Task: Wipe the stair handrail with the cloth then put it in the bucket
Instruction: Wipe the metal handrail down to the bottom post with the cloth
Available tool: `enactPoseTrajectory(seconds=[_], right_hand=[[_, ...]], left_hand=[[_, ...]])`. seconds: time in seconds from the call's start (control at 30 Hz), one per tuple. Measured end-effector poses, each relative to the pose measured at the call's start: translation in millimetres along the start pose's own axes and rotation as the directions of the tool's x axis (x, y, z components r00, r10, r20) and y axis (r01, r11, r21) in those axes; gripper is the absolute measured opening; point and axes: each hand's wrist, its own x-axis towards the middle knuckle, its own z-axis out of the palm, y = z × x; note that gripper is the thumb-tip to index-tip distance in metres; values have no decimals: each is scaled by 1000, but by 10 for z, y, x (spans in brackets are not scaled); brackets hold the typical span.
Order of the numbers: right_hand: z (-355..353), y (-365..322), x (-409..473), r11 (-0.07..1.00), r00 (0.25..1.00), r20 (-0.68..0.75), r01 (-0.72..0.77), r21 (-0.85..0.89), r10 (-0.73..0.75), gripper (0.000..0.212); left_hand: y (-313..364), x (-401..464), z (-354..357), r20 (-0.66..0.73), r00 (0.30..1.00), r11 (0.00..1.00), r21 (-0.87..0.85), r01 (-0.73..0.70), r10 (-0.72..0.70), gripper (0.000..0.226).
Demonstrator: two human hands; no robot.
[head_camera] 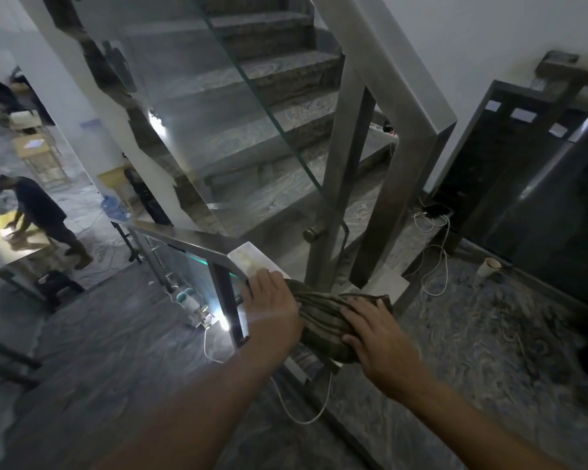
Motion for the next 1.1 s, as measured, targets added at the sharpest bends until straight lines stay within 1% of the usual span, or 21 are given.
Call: enactPoseTrajectory(seconds=[0.07, 0.13, 0.23, 0.27, 0.3, 0.37, 0.43, 0.5, 0.53, 0.6, 0.7, 0.83, 0.9, 0.97, 1.1], right_hand=[[124, -49, -23, 1000, 1000, -24, -5, -9, 5, 52], [204, -130, -17, 999, 997, -64, -52, 13, 53, 53], [238, -339, 8, 992, 984, -123, -129, 4, 128, 57], [247, -412, 33, 986, 981, -109, -164, -16, 162, 59], [268, -480, 53, 979, 977, -73, -202, -32, 199, 59], [327, -569, 84, 962, 964, -26, -267, -54, 266, 60], [351, -595, 123, 949, 952, 8, -305, -76, 306, 69], [368, -609, 149, 949, 954, 25, -296, -107, 300, 74], [374, -616, 164, 952, 956, 42, -283, -117, 289, 74], [407, -638, 203, 956, 961, 67, -259, -139, 270, 72], [456, -733, 325, 961, 972, 47, -222, -166, 232, 63], [453, -955, 583, 952, 963, 22, -263, -158, 269, 65], [468, -1032, 681, 945, 958, 26, -278, -172, 287, 66], [498, -1080, 751, 939, 956, 33, -280, -199, 292, 67], [535, -1142, 894, 934, 965, 32, -243, -262, 260, 67]], left_hand=[[-30, -10, 73, -49, 999, 996, -87, -10, 6, 27], [-40, 9, 117, -82, 997, 977, -212, -22, 4, 25], [-50, 115, 76, -87, 994, 876, -482, 22, -73, 25], [-88, 164, 91, -87, 995, 850, -527, -4, -49, 24], [-142, 213, 115, -84, 996, 847, -528, -62, 21, 23], [-274, 322, 170, -21, 975, 888, -409, -211, 222, 28], [-392, 441, 203, 60, 918, 900, -229, -370, 393, 51], [-469, 533, 158, 152, 859, 872, -104, -478, 489, 77], [-502, 565, 136, 187, 838, 858, -71, -509, 513, 84], [-552, 629, 97, 234, 814, 841, -33, -539, 531, 90], [-660, 773, 53, 301, 782, 825, -28, -564, 545, 98], [-893, 1060, 43, 286, 765, 805, -45, -591, 578, 102], [-981, 1170, 61, 267, 760, 799, -80, -596, 593, 99], [-1044, 1258, 66, 245, 762, 800, -156, -579, 599, 94], [-1164, 1356, 48, 194, 804, 805, -348, -480, 563, 85]])
